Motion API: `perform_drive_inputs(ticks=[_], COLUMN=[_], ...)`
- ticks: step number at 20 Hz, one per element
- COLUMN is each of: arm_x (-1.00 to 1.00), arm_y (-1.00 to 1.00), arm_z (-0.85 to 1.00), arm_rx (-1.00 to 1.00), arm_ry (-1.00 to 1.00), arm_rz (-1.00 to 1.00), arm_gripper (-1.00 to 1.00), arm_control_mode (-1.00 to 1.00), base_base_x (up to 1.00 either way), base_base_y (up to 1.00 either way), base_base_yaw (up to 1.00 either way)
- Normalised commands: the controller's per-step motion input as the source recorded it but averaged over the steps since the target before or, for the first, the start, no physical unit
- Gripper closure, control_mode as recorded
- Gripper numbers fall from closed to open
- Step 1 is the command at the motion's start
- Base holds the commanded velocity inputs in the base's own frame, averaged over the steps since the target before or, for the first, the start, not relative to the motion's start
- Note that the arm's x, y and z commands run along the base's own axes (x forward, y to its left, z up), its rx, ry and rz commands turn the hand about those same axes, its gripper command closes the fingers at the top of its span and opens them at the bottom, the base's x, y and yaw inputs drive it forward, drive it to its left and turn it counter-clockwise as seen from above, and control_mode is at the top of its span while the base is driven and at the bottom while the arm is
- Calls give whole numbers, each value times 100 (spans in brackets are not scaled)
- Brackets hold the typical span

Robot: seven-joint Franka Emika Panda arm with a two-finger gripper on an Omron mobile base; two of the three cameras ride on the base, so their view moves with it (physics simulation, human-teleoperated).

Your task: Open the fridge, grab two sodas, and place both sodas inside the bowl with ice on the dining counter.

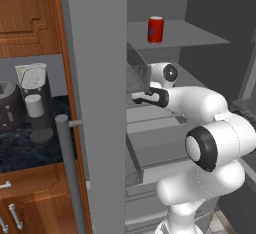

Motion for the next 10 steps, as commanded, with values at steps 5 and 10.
perform_drive_inputs(ticks=[5, 10], arm_x=[21, 19], arm_y=[-2, -4], arm_z=[-8, -13], arm_rx=[-1, -2], arm_ry=[0, 0], arm_rz=[0, 0], arm_gripper=[-100, -100], arm_control_mode=[-100, -100], base_base_x=[0, 0], base_base_y=[0, 0], base_base_yaw=[0, 0])
